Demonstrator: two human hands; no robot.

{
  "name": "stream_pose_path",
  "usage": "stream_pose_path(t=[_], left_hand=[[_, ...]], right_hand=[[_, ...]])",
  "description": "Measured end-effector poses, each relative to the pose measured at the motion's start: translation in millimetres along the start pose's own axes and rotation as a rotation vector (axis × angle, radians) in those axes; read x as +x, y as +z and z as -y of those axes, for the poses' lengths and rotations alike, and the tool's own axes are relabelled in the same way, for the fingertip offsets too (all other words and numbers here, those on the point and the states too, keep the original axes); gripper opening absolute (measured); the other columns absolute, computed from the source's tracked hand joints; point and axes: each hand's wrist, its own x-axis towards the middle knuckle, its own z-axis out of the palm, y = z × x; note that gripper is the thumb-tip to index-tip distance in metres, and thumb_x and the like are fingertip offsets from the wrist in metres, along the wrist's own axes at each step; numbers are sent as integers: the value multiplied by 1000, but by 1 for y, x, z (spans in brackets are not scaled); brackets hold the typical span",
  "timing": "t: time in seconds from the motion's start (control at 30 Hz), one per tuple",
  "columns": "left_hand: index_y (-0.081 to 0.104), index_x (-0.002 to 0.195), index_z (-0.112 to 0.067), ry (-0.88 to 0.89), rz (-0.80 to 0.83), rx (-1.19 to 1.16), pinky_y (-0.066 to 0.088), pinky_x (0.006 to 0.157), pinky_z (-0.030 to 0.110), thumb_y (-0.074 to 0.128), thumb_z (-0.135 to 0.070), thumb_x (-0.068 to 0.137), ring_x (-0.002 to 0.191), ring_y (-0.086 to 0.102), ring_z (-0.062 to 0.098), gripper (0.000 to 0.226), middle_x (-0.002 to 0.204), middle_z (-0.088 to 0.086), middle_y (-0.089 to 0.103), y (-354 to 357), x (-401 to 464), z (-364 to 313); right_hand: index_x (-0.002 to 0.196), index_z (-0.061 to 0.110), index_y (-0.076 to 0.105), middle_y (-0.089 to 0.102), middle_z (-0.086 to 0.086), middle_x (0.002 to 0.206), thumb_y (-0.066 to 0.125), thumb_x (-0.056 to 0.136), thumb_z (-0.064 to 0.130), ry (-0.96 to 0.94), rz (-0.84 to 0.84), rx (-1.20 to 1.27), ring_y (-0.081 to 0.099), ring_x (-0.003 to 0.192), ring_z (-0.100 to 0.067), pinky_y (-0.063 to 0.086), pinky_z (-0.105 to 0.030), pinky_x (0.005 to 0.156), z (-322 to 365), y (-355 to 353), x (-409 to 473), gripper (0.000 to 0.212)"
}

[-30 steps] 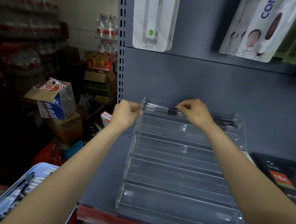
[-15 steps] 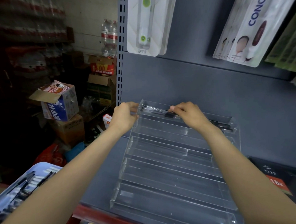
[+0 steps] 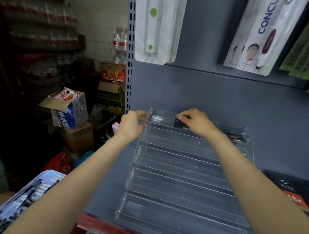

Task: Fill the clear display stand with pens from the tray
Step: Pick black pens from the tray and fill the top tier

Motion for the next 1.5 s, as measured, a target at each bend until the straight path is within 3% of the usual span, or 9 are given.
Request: stream_pose_path(t=[0.07,0.27,0.43,0.7,0.83,1.0,1.13,1.3,1.5], left_hand=[[52,131,-11,-1,5,-2,41,88,21,60,-2,88,113,58,19,45,126,7,60,0,0,1],[53,130,-11,-3,-8,-11,44,92,26,60,-3,88,113,58,20,43,125,6,60,2,2,2],[53,130,-11,-2,-4,-17,44,92,27,60,-4,88,112,58,20,43,125,6,61,1,2,3],[59,122,-20,44,-108,-71,45,88,23,57,-19,91,96,58,6,31,103,-8,64,-21,-33,18],[67,105,-23,28,-134,-64,54,80,28,58,-17,90,84,67,9,19,94,-3,71,-49,-66,57],[68,98,-21,-107,-175,27,49,71,14,56,-15,91,79,67,8,15,89,-1,72,-103,-113,144],[68,97,-19,-283,-138,89,52,79,33,58,-17,89,82,68,17,13,89,3,72,-144,-144,233],[68,106,-10,-345,62,211,41,73,23,56,-14,91,98,65,23,20,108,8,70,-168,-167,328],[45,137,-15,-237,397,363,42,100,32,40,-12,98,124,48,25,39,144,6,43,-157,-181,387]], right_hand=[[103,9,71,67,-4,103,54,92,11,25,-60,10,57,94,-15,32,-11,72,-5,-6,0,20],[91,2,73,66,-2,74,68,83,10,142,13,144,59,72,-12,44,-24,75,-15,-20,3,13],[92,3,73,71,-14,90,63,88,21,142,-8,30,58,79,-17,41,-22,72,-8,-11,4,21],[96,15,72,63,-2,89,60,88,16,-148,-247,-22,56,79,-13,39,-19,74,35,20,-19,15],[101,14,71,62,0,92,57,91,15,-292,-112,30,54,81,-8,37,-14,77,92,58,-38,17],[106,16,70,65,-4,107,55,93,17,-346,86,152,56,92,-12,36,-14,76,168,140,-59,20],[108,15,68,62,-3,103,52,95,19,-297,253,184,56,88,-12,35,-16,72,220,231,-67,21],[111,7,65,65,-11,109,51,95,16,-70,470,120,61,96,-26,50,-39,85,240,346,-76,23],[132,12,50,57,-13,125,47,98,17,179,607,-4,60,99,-31,51,-45,83,225,423,-91,35]])
